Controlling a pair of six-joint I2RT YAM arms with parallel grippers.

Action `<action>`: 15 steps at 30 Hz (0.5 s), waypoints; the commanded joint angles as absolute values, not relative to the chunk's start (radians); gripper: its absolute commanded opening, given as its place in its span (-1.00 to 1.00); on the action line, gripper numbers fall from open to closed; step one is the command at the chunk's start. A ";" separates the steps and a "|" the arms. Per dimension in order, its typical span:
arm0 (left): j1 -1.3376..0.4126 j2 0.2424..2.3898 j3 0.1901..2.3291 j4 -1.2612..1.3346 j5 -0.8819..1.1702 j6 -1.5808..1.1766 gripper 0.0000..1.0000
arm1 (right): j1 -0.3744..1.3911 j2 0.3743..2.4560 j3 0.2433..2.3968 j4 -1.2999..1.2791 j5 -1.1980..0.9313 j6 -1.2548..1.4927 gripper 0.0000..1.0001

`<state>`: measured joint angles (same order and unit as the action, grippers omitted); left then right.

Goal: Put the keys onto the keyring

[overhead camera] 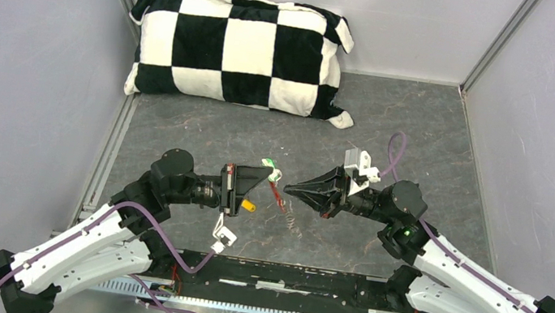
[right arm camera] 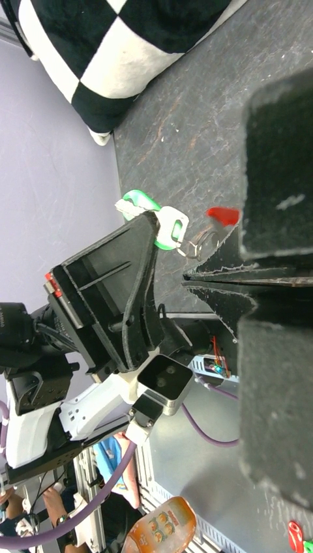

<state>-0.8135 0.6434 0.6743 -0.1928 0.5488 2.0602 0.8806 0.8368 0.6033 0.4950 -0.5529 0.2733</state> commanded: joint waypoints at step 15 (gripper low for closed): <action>-0.810 0.595 0.667 -0.058 0.629 2.106 -0.96 | 0.874 0.911 0.704 0.382 -0.546 0.100 0.34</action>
<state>-0.8135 0.6094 0.6670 -0.1444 0.5758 2.0602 0.8757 0.8993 0.6579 0.3412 -0.5327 0.1417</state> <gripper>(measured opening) 0.040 0.654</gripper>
